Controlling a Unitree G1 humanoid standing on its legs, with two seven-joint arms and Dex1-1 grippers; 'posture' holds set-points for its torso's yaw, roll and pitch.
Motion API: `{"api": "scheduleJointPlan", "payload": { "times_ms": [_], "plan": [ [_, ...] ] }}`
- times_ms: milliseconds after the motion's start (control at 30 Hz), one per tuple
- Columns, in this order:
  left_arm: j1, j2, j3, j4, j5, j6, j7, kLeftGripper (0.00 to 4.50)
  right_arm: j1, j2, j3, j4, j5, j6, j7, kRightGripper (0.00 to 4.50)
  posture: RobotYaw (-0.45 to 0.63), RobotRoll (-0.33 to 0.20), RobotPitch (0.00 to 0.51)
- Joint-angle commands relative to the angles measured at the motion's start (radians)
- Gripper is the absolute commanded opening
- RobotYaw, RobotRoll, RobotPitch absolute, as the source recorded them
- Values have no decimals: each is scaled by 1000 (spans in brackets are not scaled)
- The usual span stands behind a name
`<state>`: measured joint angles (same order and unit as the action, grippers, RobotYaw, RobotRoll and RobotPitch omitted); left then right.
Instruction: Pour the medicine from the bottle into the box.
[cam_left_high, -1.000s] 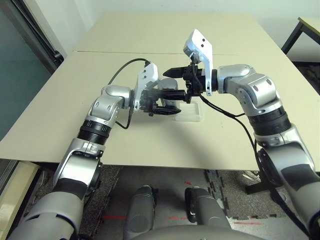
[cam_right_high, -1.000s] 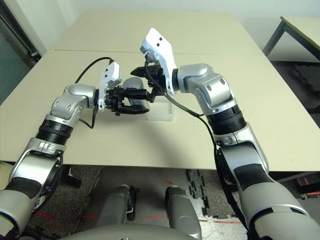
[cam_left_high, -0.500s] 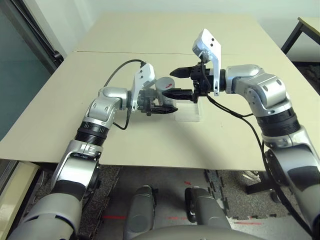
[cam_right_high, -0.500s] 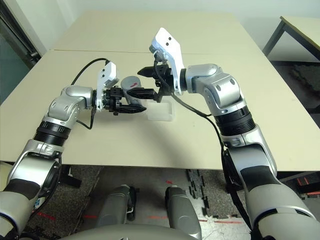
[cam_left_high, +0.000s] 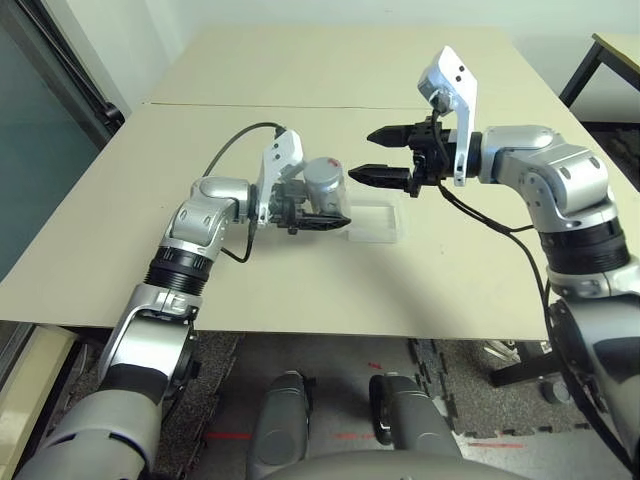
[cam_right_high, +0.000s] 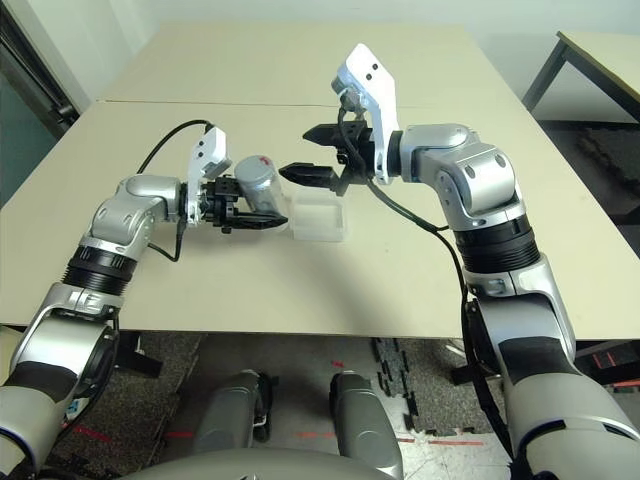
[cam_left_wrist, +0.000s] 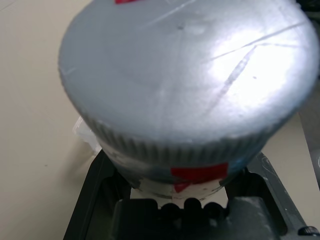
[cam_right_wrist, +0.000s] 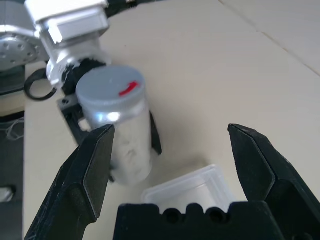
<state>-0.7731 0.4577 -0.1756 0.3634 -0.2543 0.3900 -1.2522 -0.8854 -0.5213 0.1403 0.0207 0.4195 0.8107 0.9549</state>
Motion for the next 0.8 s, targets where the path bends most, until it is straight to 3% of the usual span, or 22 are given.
{"api": "scheduleJointPlan", "payload": {
  "times_ms": [33,800],
  "plan": [
    [-12,5,4,8,-1,-6,-4,2668,6,-6,-6,-59,37,44,14,4500,50,0,91],
    [-24,-31,-15,24,6,-25,-9,2668,-68,115,83,-36,6,18,-5,4500,55,0,90]
  ]
}}
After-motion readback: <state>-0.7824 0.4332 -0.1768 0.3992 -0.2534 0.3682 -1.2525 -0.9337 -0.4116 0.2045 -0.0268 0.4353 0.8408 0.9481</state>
